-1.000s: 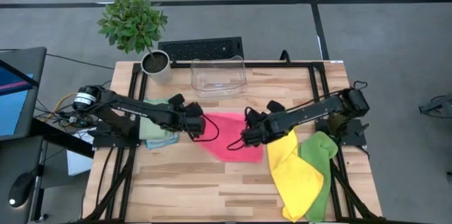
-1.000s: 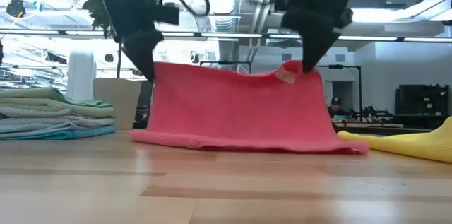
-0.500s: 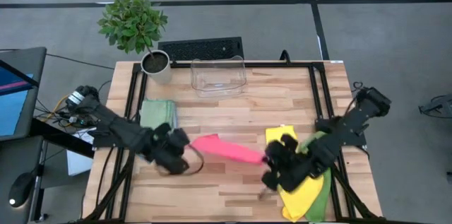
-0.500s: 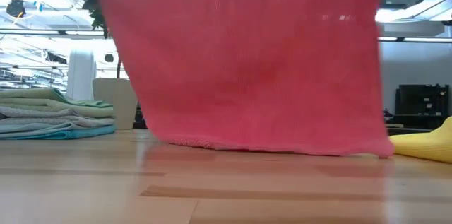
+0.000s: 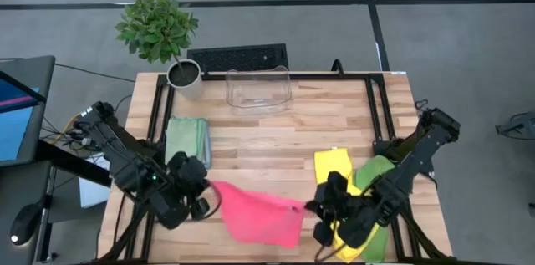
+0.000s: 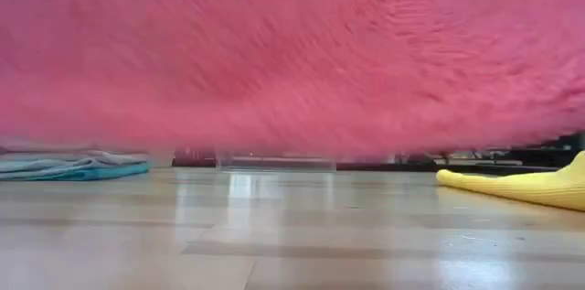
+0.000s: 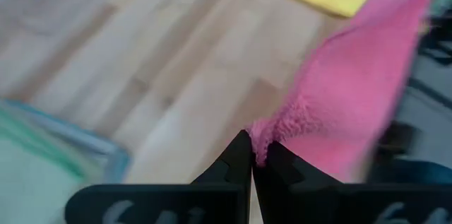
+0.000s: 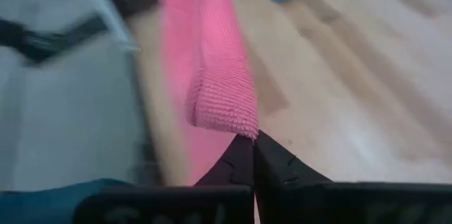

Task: Fold microfiber towels
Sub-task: Fold the pink microfiber cloth

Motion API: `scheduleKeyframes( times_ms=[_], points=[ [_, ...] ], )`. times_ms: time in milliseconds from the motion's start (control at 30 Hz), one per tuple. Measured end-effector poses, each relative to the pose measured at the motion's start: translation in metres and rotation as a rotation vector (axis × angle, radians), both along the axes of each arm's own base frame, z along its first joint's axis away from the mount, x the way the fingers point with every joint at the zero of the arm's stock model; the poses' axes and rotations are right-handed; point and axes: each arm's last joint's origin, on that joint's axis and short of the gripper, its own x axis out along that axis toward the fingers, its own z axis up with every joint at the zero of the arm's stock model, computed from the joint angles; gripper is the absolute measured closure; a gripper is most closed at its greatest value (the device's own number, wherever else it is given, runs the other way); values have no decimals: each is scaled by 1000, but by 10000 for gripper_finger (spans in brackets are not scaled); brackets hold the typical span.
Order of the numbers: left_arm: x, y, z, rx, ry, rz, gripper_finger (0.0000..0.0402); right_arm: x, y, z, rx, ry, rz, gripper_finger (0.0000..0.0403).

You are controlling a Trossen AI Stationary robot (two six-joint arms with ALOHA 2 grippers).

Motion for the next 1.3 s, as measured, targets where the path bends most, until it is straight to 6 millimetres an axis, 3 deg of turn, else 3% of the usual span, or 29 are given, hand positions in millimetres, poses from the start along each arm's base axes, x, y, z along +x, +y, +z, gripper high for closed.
scheduleKeyframes(
  times_ms=[133, 333, 633, 967, 1300],
  points=[
    [9, 14, -28, 67, 98, 54, 401, 12, -19, -17, -68, 96, -87, 383],
    [17, 35, -86, 136, 243, 93, 401, 24, -49, -58, -132, 217, -167, 379],
    [24, 68, -147, 184, 310, 109, 401, 34, -90, -100, -148, 332, -232, 374],
    [33, 92, -180, 206, 259, 79, 401, 42, -128, -132, -134, 367, -246, 369],
    [45, 95, -209, 360, 89, -343, 395, 40, -131, -137, -135, 400, -223, 368]
  ],
)
